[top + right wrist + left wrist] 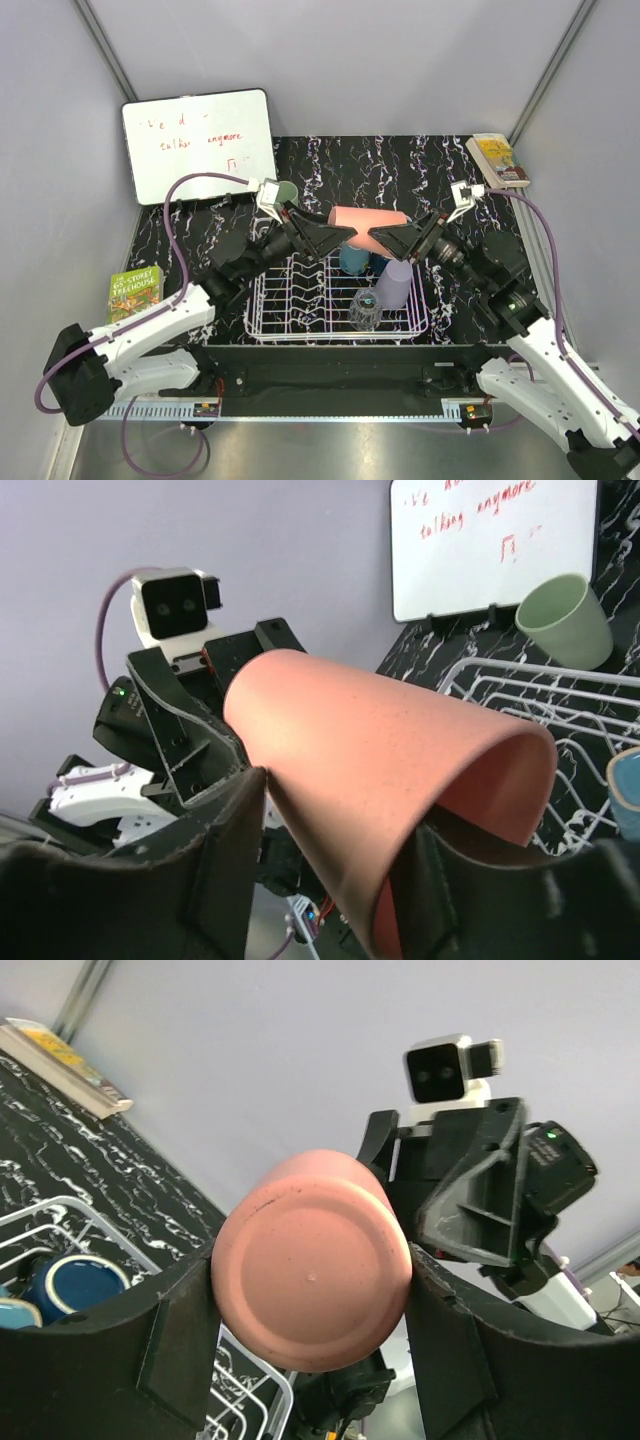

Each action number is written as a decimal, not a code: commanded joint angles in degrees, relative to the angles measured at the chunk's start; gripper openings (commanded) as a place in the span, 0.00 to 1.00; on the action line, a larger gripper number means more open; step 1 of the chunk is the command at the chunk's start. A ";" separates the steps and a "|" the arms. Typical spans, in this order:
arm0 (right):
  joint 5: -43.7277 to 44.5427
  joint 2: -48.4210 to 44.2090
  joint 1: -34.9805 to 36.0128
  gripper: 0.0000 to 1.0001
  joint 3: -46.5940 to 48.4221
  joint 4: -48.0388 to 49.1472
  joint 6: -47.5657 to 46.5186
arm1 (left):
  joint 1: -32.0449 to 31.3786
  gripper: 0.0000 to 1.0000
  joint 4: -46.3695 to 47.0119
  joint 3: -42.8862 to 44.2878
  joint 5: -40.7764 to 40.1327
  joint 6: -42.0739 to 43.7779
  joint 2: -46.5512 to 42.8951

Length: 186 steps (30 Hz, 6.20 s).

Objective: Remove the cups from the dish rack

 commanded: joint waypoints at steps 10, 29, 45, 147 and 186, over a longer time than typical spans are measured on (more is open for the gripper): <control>-2.02 -2.47 0.14 0.00 1.52 -0.62 -2.85 | 0.17 0.84 -8.04 4.30 -0.43 4.37 -0.39; 57.79 35.99 -8.27 0.00 45.33 -46.87 -20.45 | 1.85 0.99 -69.83 21.98 -40.17 1.67 6.54; 37.99 87.06 -29.29 0.00 86.60 -66.82 -13.94 | 1.84 0.99 -71.26 18.64 -39.56 0.51 5.40; 21.72 0.59 -16.73 0.99 20.59 -43.01 -17.29 | -21.80 0.00 -54.55 41.66 -39.64 24.06 30.47; -17.30 -5.21 -16.73 0.91 0.73 -4.25 8.55 | 4.75 0.00 12.68 -5.53 3.95 -3.01 -3.21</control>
